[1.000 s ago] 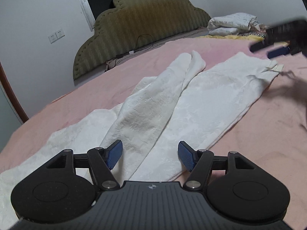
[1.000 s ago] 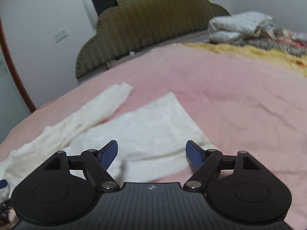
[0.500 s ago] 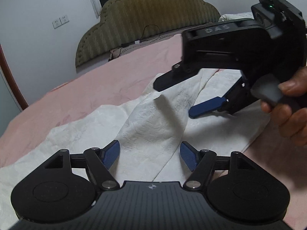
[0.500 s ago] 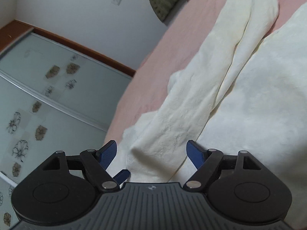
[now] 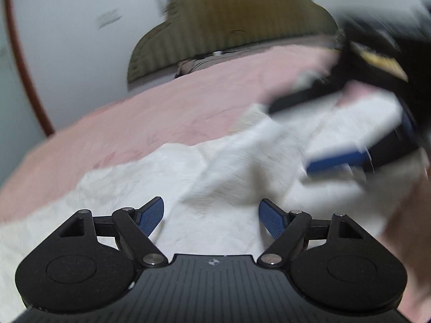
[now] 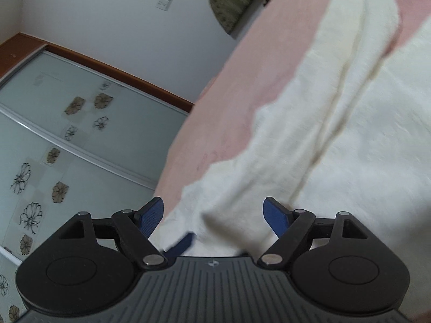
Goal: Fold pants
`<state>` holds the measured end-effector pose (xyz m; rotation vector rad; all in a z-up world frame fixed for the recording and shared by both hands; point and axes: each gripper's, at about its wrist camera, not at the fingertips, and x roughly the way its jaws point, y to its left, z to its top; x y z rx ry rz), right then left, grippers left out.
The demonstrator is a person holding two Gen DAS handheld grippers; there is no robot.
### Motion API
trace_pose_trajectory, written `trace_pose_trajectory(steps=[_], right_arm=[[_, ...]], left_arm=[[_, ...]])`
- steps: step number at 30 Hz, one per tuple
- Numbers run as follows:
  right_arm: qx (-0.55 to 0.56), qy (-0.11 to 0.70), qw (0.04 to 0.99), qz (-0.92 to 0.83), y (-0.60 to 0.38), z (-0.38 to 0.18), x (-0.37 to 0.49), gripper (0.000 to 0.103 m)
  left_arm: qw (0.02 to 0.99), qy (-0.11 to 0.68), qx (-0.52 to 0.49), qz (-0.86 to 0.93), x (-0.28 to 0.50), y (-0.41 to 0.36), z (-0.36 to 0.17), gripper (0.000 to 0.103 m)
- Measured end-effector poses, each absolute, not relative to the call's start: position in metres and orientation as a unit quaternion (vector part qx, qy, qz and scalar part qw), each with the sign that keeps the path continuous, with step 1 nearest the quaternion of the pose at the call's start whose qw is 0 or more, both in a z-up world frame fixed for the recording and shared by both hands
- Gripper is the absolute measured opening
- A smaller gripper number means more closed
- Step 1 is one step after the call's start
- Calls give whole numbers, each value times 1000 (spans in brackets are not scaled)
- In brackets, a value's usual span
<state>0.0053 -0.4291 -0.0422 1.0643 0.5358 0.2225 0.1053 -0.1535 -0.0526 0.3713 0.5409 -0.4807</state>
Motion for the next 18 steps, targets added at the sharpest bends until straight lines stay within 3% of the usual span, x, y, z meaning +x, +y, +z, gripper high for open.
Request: trace_pose_trajectory(steps=[7,13,18], right_arm=[[482,280,822,117,-412,-48,22,83],[521,215,816,127,-416,-47,16,85],[509,214,822,135,-418,-37,16,85]], left_arm=[[919,300,68,-245,124,-120,-40,80],[925,285,130,-213,118,-131,-38,81],[915,346,94,-184,152,-131,-45,79]])
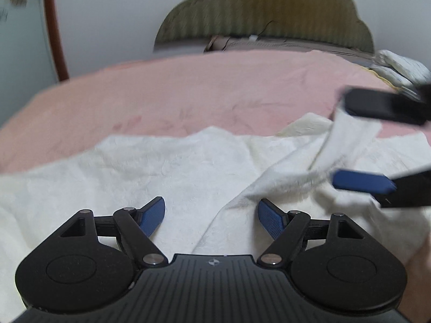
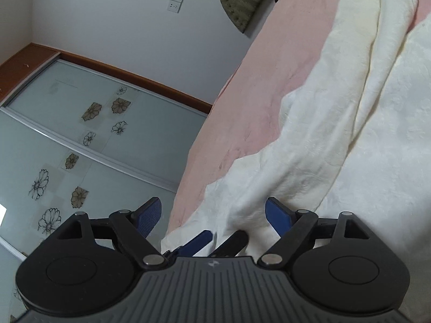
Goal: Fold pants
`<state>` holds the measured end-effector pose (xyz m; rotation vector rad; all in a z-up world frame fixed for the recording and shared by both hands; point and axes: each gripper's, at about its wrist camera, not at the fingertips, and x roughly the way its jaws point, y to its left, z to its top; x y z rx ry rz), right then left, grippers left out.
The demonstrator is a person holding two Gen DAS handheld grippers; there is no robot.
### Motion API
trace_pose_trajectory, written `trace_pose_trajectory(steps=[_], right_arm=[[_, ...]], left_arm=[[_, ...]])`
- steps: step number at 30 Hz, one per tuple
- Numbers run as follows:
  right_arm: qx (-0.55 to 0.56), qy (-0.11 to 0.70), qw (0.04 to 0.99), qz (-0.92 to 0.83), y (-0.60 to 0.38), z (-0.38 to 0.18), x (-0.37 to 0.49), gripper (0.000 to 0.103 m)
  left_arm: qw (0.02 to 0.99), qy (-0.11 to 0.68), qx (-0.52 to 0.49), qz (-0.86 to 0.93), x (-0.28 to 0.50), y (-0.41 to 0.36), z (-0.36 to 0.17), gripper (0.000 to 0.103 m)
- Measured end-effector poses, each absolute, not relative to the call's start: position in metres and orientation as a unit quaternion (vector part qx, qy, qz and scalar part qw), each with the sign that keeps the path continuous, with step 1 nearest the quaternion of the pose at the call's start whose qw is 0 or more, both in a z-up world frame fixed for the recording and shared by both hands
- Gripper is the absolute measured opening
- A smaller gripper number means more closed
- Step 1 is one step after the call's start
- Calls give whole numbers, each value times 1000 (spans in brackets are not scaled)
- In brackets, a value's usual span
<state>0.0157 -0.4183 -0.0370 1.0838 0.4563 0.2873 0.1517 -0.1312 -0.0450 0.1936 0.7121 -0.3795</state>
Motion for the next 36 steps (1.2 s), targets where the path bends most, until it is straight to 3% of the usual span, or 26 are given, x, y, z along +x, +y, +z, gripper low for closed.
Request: trace_pose_trajectory(steps=[8,10,12,16,21,27,29,33,36], right_arm=[[489,294,814,111,-408,-47,12,91],[473,296,823,104,-401,-45,17,93],[477,296,821,102,-397,-43,23,103],[509,260,816,83,-400,-45,27,102],[537,194,813,113,-411,-45,22,102],[499,216,831,118,-411,-35,23,102],[400,224,883,101,-399,-17,16,102],[103,254,961,19,-356,3,-6,102],[80,261,962,28,-351,-2,-16,102]], left_arm=[[904,392,3,-174,178,-107,-44,80],[903,394,-16,-171,176,-100,-43,77],[898,402,-50,-172,181,-87,-42,76],[896,393,-79,-189,173,-67,-26,76],[913,303,77,-261,119,-81,-8,77],[875,202,301,-320,50,-122,-23,78],[870,186,325,-322,42,-120,-27,78],[856,154,404,-283,36,-120,-43,78],[849,128,450,-244,35,-126,-55,77]])
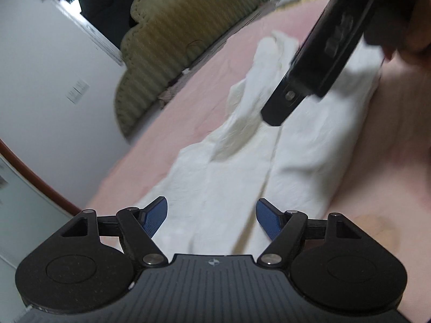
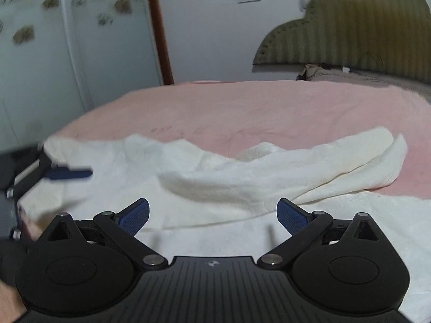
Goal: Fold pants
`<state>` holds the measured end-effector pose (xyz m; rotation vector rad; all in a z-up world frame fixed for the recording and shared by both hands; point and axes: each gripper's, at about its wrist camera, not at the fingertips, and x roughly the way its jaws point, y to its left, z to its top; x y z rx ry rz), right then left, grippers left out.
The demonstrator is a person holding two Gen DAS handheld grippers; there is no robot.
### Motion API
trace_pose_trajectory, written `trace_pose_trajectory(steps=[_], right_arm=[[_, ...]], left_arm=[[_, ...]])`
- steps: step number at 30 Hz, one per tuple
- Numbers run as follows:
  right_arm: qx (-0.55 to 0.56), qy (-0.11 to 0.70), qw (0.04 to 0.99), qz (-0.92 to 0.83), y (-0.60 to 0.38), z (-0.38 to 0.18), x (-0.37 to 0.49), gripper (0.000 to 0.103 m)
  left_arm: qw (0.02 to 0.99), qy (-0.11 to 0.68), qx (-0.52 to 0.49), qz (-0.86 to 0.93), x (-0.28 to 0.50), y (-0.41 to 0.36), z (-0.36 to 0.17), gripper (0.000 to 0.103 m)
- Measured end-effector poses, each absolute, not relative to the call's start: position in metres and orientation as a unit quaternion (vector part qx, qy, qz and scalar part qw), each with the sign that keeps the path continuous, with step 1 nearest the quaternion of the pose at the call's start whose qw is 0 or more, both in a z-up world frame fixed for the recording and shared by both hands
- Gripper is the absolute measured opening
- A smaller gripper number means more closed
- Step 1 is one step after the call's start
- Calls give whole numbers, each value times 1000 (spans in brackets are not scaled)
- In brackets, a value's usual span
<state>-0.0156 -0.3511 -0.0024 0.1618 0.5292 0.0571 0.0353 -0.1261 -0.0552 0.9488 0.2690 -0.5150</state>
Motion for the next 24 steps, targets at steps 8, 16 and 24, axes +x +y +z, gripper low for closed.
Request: trace_pose_trajectory(steps=[8,16,24], right_arm=[[169,278,945,22,-370,-22,-19,102],[181,277,943,24,-368,-27,-25,102],[204,268,941,34,-370,-29,-28,102]], left_arm=[[802,97,523,-272,17,-135,-60,81],[827,84,525,-183,39,-134,-62,76],[821,-5,539,-185,18,-150,-66,75]])
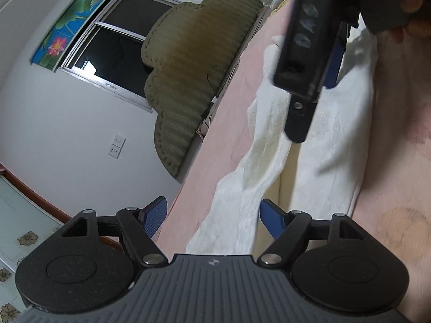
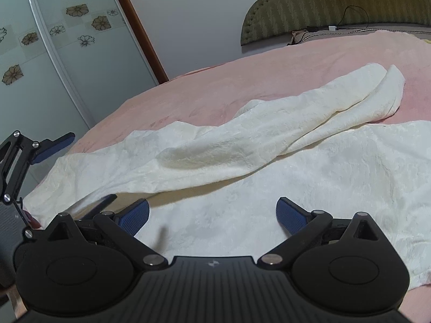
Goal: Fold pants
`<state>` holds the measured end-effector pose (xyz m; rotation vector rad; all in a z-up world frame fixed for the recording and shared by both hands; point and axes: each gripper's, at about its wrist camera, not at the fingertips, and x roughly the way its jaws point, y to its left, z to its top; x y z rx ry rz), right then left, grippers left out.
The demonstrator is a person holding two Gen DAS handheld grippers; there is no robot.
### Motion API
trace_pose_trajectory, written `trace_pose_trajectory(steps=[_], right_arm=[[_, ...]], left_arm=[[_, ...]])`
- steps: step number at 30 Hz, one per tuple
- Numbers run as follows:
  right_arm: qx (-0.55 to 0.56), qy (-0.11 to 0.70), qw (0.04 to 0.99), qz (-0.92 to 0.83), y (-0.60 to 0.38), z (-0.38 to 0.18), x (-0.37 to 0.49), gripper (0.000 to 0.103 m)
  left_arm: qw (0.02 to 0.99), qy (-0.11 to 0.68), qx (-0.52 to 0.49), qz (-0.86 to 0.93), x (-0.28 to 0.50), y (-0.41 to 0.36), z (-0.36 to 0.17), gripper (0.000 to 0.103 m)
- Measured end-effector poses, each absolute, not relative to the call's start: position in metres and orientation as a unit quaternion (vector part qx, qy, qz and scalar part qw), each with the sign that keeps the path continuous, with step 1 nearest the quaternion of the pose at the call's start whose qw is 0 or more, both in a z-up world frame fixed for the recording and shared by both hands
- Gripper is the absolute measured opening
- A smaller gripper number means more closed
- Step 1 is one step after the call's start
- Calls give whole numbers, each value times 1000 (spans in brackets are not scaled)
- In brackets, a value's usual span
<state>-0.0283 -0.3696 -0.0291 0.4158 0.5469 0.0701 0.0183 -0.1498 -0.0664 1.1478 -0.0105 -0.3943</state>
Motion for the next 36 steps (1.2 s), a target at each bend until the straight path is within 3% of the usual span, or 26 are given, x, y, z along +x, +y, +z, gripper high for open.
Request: trace_pose_trajectory(steps=[3,7,11,13,15,17,19,22,28,32,36], right_arm=[[288,259,918,88,-379,-31,-28,102],[457,236,842,161,-401,-45,-11,102],[521,216,810,159,-408,-55,14,100],[504,225,824,124,-408,-51,23,82],[491,239,831,105,-406,-52,29,40],[489,240,833,99,-407,-56,28,31],[486,232,837,99,-408,-57,23,30],[475,230,842,116,-410,-56,15,30],[505,182,839,88,-452,-49,6,31],[542,166,823,46,-491,-55,19,46],[545,155,824,-3,-520,-55,25,46]], left_arm=[[838,-8,519,-167,30,-156,-66,68],[847,2,502,-173,36,-162,-62,68],[839,2,510,-190,35,-167,-66,66],[834,11,511,-206,38,-172,-67,58],[830,24,510,-223,41,-176,-68,50],[825,38,510,-239,44,-181,-69,35],[829,48,495,-255,45,-182,-66,15],[852,54,445,-269,43,-179,-53,10],[889,101,312,-319,49,-157,-17,6],[899,119,256,-336,53,-148,-3,6],[894,119,258,-346,45,-147,-5,5]])
